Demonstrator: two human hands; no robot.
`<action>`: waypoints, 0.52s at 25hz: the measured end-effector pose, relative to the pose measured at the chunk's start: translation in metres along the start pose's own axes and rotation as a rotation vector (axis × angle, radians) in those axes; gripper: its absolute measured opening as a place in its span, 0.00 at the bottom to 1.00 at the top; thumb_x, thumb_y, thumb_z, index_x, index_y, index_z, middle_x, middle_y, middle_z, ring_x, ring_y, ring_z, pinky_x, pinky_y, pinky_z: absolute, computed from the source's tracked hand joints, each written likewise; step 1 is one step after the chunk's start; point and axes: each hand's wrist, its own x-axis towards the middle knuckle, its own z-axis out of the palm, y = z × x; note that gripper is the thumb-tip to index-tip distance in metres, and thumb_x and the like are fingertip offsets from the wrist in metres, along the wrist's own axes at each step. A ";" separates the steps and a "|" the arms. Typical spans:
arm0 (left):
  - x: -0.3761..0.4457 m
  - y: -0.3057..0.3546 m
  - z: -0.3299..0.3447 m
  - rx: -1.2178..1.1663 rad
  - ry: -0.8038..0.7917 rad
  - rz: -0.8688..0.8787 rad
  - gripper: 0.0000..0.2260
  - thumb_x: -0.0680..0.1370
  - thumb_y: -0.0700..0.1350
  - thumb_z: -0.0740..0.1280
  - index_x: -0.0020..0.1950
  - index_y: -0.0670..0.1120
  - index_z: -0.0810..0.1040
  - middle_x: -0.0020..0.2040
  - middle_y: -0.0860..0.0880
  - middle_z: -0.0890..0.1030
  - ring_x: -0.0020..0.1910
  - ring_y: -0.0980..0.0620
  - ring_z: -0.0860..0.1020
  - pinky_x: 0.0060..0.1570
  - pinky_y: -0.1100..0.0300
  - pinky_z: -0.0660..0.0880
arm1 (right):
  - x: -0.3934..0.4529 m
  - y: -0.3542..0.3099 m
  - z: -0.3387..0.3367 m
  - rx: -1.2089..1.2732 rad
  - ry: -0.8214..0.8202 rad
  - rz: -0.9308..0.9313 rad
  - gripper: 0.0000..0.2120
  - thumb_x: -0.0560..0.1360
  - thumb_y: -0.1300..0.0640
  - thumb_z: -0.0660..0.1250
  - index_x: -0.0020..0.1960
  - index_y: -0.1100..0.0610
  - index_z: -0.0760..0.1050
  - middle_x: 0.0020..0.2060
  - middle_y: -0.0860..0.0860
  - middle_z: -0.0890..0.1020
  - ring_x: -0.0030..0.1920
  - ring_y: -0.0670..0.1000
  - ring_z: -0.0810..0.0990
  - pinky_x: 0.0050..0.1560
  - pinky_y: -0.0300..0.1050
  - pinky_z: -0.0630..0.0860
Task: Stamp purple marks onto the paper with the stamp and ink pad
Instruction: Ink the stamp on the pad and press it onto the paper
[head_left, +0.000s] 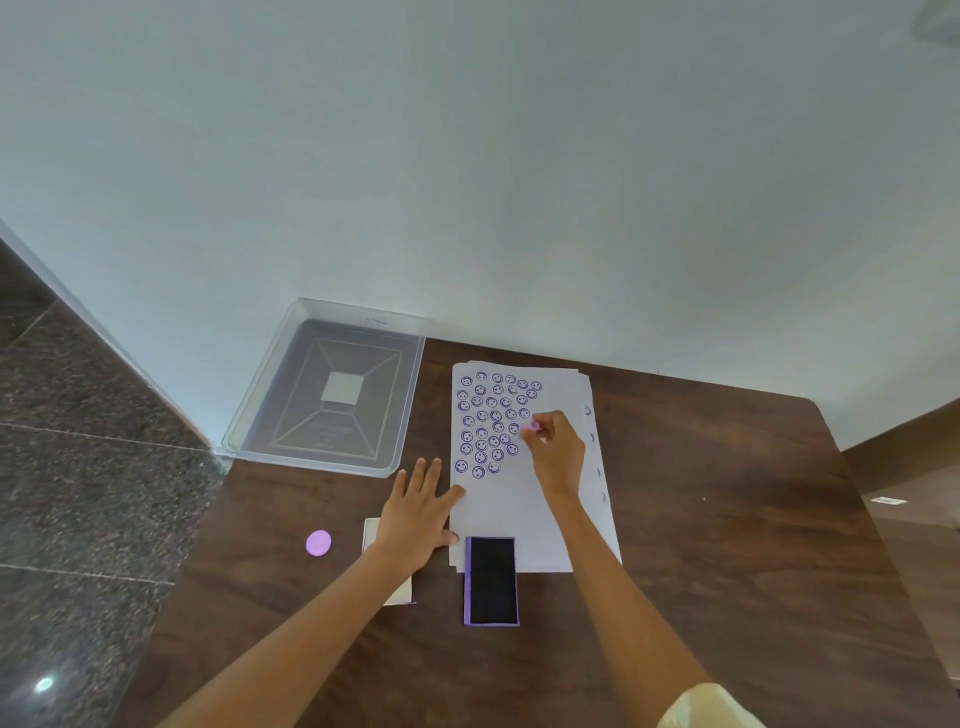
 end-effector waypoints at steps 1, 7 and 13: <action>0.000 0.000 0.000 -0.004 0.001 -0.001 0.25 0.78 0.54 0.62 0.72 0.52 0.57 0.78 0.40 0.48 0.76 0.38 0.45 0.74 0.44 0.47 | 0.004 0.003 0.001 -0.079 -0.038 -0.027 0.06 0.72 0.61 0.69 0.47 0.61 0.75 0.46 0.58 0.83 0.47 0.56 0.80 0.45 0.41 0.72; 0.001 -0.001 -0.003 -0.003 -0.011 0.015 0.25 0.78 0.54 0.63 0.71 0.51 0.57 0.78 0.40 0.49 0.76 0.38 0.45 0.74 0.44 0.46 | 0.010 0.011 0.006 -0.547 -0.015 -0.203 0.08 0.72 0.55 0.69 0.48 0.58 0.76 0.46 0.55 0.83 0.48 0.56 0.77 0.49 0.48 0.71; -0.001 0.001 -0.004 -0.029 -0.020 0.016 0.24 0.78 0.53 0.63 0.71 0.51 0.58 0.77 0.40 0.49 0.76 0.38 0.48 0.74 0.43 0.50 | 0.009 0.008 0.006 -0.607 -0.021 -0.164 0.10 0.73 0.53 0.68 0.51 0.56 0.74 0.47 0.54 0.83 0.51 0.56 0.76 0.50 0.46 0.66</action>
